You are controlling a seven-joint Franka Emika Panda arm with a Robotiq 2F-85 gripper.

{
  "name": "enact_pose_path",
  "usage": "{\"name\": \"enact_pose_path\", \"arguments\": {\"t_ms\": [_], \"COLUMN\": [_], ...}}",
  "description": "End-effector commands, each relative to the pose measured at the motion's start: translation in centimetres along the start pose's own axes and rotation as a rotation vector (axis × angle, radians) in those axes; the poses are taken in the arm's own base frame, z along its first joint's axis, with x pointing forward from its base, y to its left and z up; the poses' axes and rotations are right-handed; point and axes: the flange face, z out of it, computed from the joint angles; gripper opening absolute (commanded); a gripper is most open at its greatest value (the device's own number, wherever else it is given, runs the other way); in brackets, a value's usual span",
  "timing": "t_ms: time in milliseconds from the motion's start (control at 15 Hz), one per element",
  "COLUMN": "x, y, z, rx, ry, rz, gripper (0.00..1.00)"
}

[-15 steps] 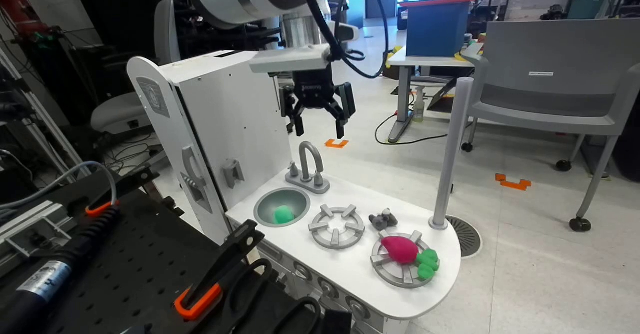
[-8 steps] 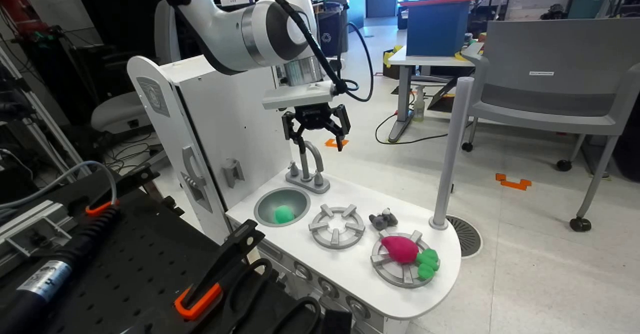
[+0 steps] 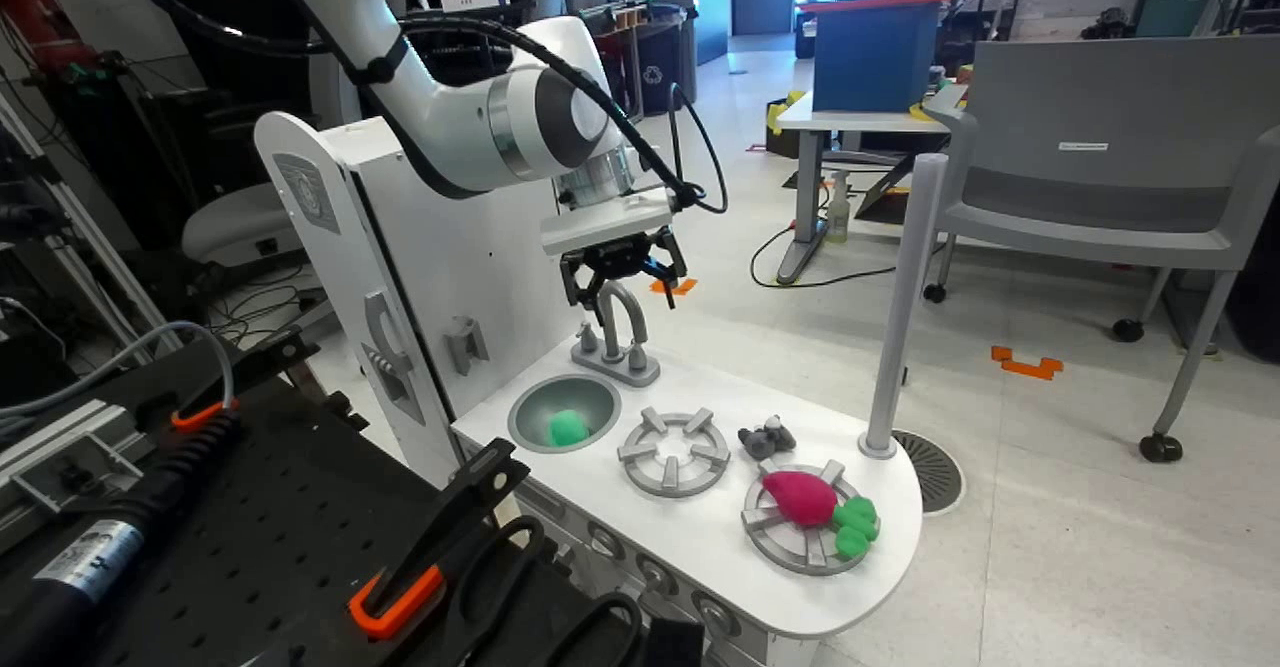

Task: Move the tap to the right

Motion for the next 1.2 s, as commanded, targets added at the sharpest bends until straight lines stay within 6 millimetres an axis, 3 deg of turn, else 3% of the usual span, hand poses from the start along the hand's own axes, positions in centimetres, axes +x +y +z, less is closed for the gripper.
{"name": "enact_pose_path", "arguments": {"t_ms": [0,467,867,1133], "x": [1.2,2.0,1.6,1.0], "y": [-0.1,-1.4,-3.7,-3.7], "z": [1.6,3.2,3.2,2.8], "rx": [-0.039,-0.029,0.067,0.125], "ry": [0.032,0.09,0.076,0.021], "rz": [-0.129,-0.311,-0.402,-0.383], "gripper": [1.0,1.0,1.0,1.0]}}
